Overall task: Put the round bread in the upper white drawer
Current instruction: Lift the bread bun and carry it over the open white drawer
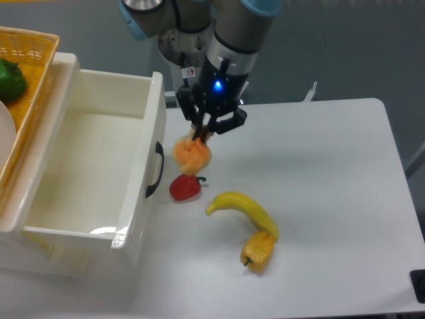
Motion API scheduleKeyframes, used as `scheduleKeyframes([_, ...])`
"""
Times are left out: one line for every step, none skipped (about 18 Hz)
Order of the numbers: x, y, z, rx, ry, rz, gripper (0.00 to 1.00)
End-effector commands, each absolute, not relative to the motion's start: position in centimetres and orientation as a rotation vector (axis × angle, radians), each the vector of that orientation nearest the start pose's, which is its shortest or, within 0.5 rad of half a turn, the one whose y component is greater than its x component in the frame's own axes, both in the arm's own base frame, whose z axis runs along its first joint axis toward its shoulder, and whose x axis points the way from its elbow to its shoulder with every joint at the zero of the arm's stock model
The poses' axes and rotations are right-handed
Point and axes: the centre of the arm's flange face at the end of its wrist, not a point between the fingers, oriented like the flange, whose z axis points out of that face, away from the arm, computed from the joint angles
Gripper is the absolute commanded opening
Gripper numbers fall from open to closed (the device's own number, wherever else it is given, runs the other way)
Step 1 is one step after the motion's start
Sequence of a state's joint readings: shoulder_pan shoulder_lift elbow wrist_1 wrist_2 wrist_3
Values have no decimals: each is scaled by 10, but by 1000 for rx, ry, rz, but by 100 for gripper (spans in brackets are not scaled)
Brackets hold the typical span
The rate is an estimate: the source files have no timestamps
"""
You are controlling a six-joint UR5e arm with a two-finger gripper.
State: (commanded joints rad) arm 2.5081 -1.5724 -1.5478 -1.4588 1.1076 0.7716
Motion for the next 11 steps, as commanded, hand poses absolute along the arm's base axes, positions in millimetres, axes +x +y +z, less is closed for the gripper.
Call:
scheduleKeyframes([-295,442,522,-2685,-169,-282,14])
scheduleKeyframes([-290,440,524,-2682,-165,-276,14])
scheduleKeyframes([-286,438,527,-2678,-161,-275,15])
scheduleKeyframes([-276,442,527,-2680,-136,-280,15])
scheduleKeyframes([-268,446,526,-2684,-120,-289,15])
scheduleKeyframes([-263,449,526,-2686,-123,-297,15])
scheduleKeyframes([-257,453,525,-2689,-123,-307,15])
scheduleKeyframes([-252,456,525,-2693,-114,-312,15])
scheduleKeyframes([-248,459,523,-2696,-101,-318,15])
scheduleKeyframes([-242,463,519,-2702,-83,-331,15])
scheduleKeyframes([-237,466,517,-2705,-69,-337,15])
